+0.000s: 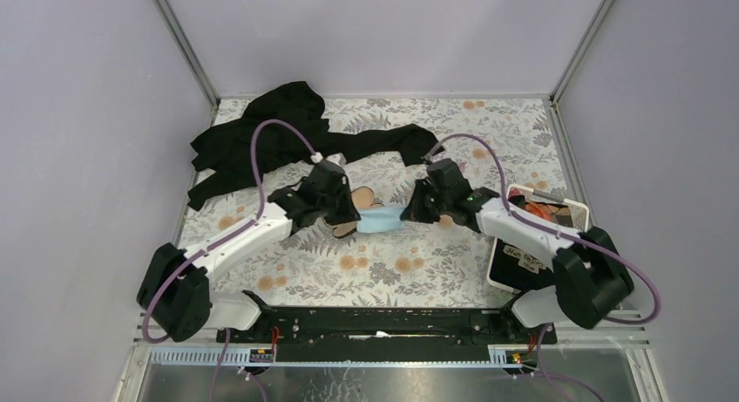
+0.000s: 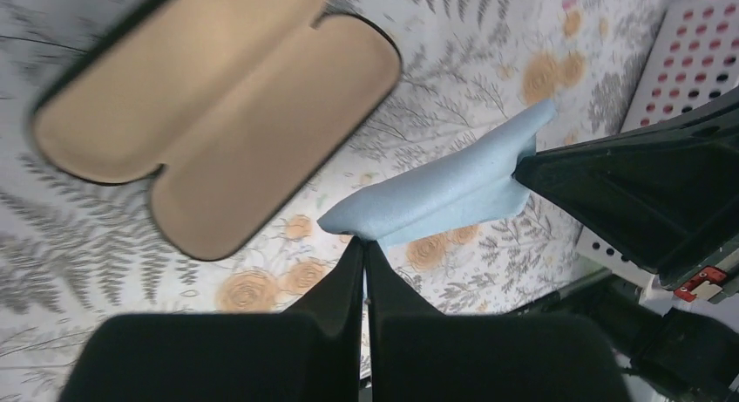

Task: Organize the sunglasses
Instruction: Place the glasses cleaning cloth in the sunglasses case.

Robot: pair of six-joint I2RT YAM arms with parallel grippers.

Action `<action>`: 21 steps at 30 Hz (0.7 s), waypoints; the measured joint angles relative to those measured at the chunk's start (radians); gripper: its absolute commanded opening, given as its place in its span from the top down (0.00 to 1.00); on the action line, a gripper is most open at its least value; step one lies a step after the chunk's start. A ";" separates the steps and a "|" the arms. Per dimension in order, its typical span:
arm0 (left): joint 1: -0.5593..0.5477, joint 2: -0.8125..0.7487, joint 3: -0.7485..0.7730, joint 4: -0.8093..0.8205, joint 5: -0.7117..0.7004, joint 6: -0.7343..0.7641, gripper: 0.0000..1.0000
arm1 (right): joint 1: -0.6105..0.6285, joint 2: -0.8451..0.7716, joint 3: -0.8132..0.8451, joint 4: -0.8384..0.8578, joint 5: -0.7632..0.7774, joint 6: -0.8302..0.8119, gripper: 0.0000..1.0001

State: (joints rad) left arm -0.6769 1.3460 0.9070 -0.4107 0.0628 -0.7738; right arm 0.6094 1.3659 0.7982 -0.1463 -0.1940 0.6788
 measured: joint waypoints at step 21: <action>0.221 -0.029 -0.103 -0.056 0.017 0.069 1.00 | 0.031 0.481 0.430 -0.023 -0.150 -0.166 1.00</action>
State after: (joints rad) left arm -0.4561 1.3174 0.8043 -0.4671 0.0795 -0.7052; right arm 0.6407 1.8473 1.2278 -0.1696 -0.3443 0.5129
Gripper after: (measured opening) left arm 0.003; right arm 0.011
